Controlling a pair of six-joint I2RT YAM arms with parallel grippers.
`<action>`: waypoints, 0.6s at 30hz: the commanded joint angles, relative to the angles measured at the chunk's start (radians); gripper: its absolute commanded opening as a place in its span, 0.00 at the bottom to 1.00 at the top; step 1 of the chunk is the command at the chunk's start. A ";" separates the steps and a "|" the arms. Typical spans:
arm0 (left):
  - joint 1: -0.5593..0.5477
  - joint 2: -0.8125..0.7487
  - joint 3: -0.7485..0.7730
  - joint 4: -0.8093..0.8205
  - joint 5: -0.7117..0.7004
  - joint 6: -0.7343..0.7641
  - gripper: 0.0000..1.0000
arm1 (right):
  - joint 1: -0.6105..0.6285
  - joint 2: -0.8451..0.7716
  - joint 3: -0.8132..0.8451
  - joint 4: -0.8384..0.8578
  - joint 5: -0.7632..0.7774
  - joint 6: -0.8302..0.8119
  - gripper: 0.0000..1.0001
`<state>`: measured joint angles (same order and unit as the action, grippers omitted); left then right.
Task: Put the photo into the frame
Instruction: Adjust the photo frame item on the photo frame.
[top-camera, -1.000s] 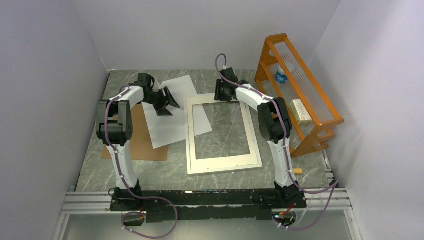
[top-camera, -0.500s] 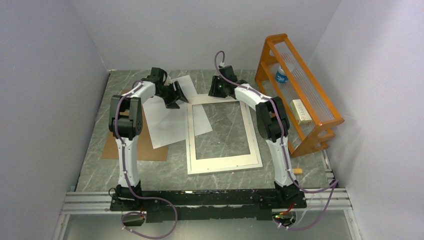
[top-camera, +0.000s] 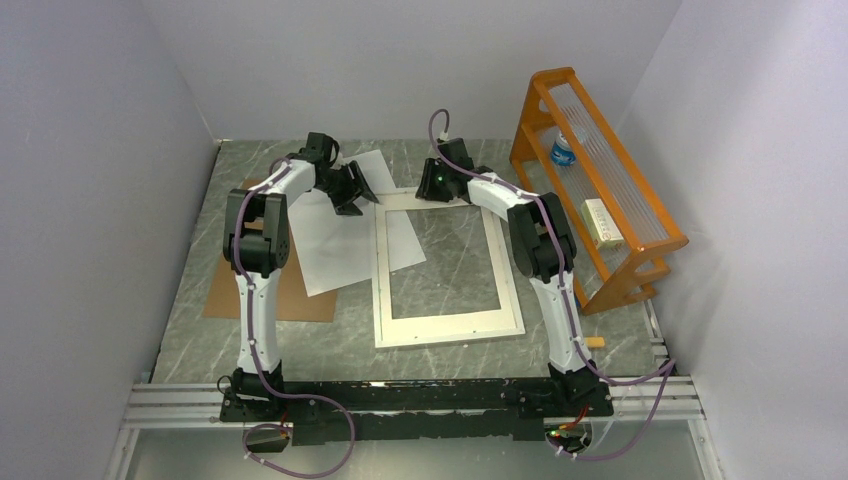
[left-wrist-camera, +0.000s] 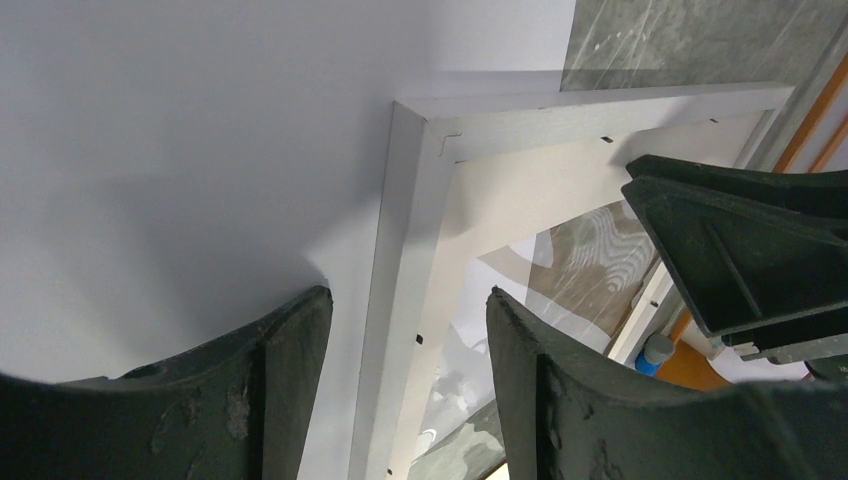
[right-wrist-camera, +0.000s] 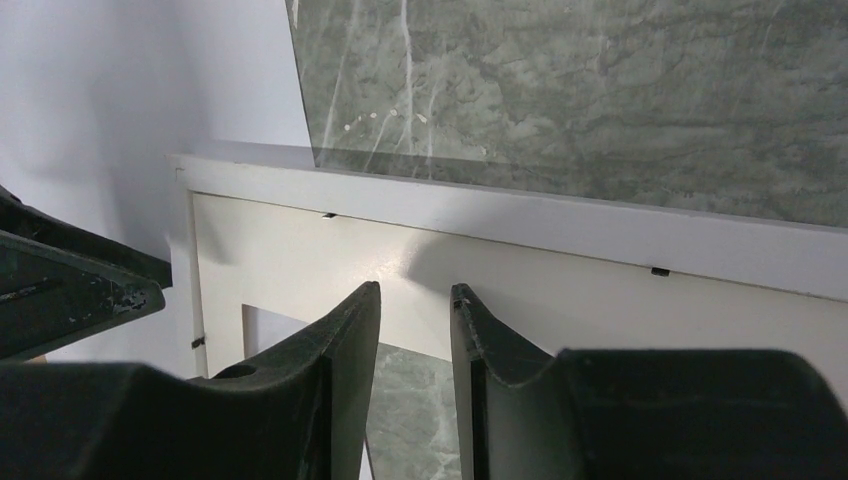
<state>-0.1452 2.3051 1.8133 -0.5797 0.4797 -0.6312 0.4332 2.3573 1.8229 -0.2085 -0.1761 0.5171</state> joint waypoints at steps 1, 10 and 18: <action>-0.002 0.029 0.031 -0.039 -0.055 0.014 0.65 | -0.006 -0.069 0.011 -0.018 0.002 -0.002 0.36; 0.026 -0.059 0.121 -0.139 -0.060 0.118 0.68 | -0.019 -0.186 0.026 -0.062 0.019 0.003 0.40; 0.124 -0.183 0.052 -0.251 -0.213 0.189 0.74 | 0.094 -0.158 0.111 -0.100 0.003 0.049 0.43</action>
<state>-0.0792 2.2498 1.8904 -0.7452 0.3885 -0.5007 0.4469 2.2063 1.8530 -0.2737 -0.1654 0.5423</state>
